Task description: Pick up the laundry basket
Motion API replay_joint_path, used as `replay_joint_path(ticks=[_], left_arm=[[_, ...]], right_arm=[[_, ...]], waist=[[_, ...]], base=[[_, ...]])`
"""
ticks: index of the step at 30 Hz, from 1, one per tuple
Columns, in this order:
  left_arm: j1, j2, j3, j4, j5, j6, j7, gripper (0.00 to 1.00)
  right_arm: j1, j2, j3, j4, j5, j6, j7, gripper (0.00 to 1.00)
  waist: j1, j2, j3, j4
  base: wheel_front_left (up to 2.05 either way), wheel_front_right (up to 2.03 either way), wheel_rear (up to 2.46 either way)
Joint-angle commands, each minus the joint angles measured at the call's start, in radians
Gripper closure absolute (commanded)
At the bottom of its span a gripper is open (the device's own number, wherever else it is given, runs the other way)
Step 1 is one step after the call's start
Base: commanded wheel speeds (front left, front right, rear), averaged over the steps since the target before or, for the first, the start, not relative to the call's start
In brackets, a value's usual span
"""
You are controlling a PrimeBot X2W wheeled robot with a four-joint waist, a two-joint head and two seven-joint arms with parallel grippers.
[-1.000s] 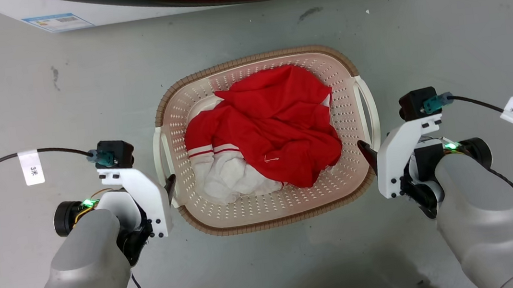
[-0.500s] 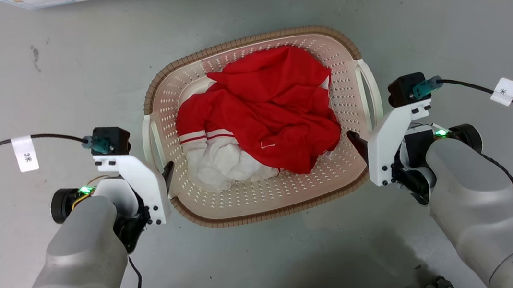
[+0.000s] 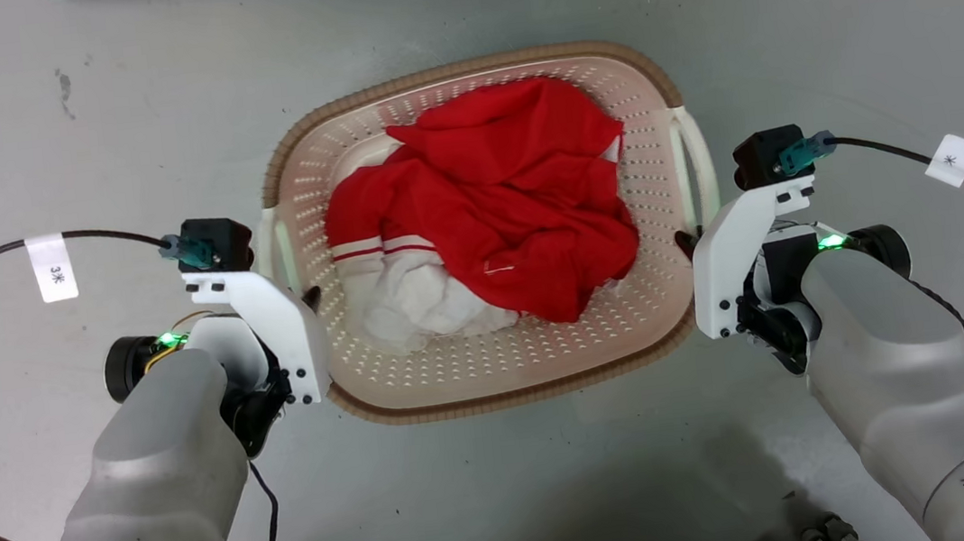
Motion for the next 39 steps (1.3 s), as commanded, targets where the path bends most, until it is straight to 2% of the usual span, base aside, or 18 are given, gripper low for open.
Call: replay_joint_path(ticks=[1, 16, 27, 39], left_arm=[[-0.018, 0.002, -0.007, -0.002, -0.008, 0.001, 0.003, 1.00], [-0.041, 0.003, -0.070, 0.012, -0.082, 0.001, 0.019, 1.00], [0.015, -0.026, -0.107, 0.033, -0.156, 0.000, 0.103, 1.00], [0.095, -0.072, -0.159, 0.039, -0.229, -0.002, 0.224, 1.00]], right_arm=[[-0.023, 0.008, 0.008, 0.004, 0.011, 0.000, 0.000, 1.00], [-0.047, 0.005, 0.064, 0.042, 0.059, 0.000, 0.021, 1.00], [0.000, 0.005, 0.092, 0.068, 0.078, 0.000, 0.100, 1.00], [0.109, 0.002, 0.070, 0.078, 0.083, 0.000, 0.277, 1.00]], waist=[[0.0000, 0.0000, 0.003, 0.002], [0.0000, 0.0000, -0.019, 0.001], [0.0000, 0.0000, -0.174, 0.001], [0.0000, 0.0000, -0.420, 0.021]], base=[[0.00, 0.00, 0.00], [0.00, 0.00, 0.00], [0.00, 0.00, 0.00], [0.00, 0.00, 0.00]])
